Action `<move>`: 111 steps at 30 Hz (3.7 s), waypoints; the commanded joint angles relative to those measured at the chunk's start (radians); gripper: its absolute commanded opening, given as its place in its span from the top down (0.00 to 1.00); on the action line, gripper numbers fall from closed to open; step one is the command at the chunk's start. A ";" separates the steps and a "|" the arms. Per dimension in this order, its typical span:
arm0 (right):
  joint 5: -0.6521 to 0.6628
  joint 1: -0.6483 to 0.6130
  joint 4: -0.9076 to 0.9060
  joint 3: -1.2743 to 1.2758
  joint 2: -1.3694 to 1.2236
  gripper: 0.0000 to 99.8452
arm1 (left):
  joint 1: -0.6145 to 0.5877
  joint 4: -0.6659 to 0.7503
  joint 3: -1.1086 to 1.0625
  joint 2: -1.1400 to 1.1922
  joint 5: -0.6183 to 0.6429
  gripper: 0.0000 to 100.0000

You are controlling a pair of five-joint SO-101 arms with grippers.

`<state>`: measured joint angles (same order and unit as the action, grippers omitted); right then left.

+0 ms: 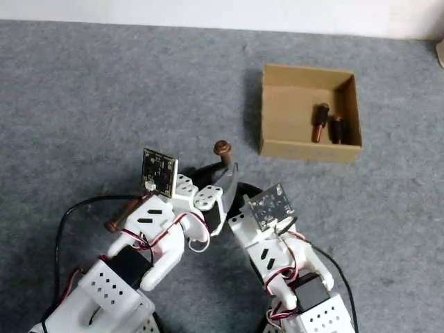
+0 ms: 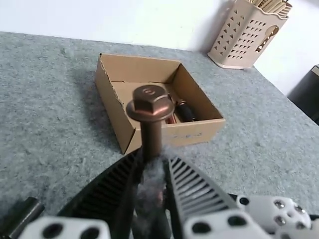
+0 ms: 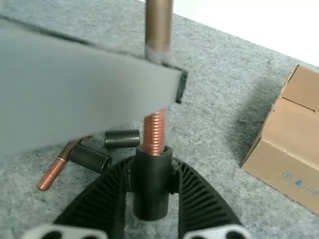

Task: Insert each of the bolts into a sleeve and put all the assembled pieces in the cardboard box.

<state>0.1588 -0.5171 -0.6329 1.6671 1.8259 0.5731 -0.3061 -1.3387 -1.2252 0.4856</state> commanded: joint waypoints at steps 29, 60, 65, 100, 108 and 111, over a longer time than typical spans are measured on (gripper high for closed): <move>0.011 -0.018 0.173 -0.074 0.015 1.00 | 0.050 -0.166 0.094 0.085 0.002 0.99; 0.017 -0.012 0.177 0.018 0.015 1.00 | 0.015 -0.167 0.111 0.142 0.005 0.75; 0.018 -0.013 0.236 0.067 0.015 1.00 | 0.013 -0.230 0.096 -0.070 0.005 0.79; 0.046 0.295 0.145 -0.773 -0.940 1.00 | -0.433 0.143 -0.306 -0.506 0.005 0.99; 0.049 0.467 -0.016 -1.489 -1.725 1.00 | -0.438 0.292 -0.185 -0.045 0.005 0.99; 0.052 0.483 -0.163 -1.776 -2.022 1.00 | -0.440 0.319 -0.105 0.159 0.005 0.99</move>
<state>0.1987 -0.0552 -0.6805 0.2309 0.0752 0.1481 -0.0315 -1.5505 -1.2528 0.4810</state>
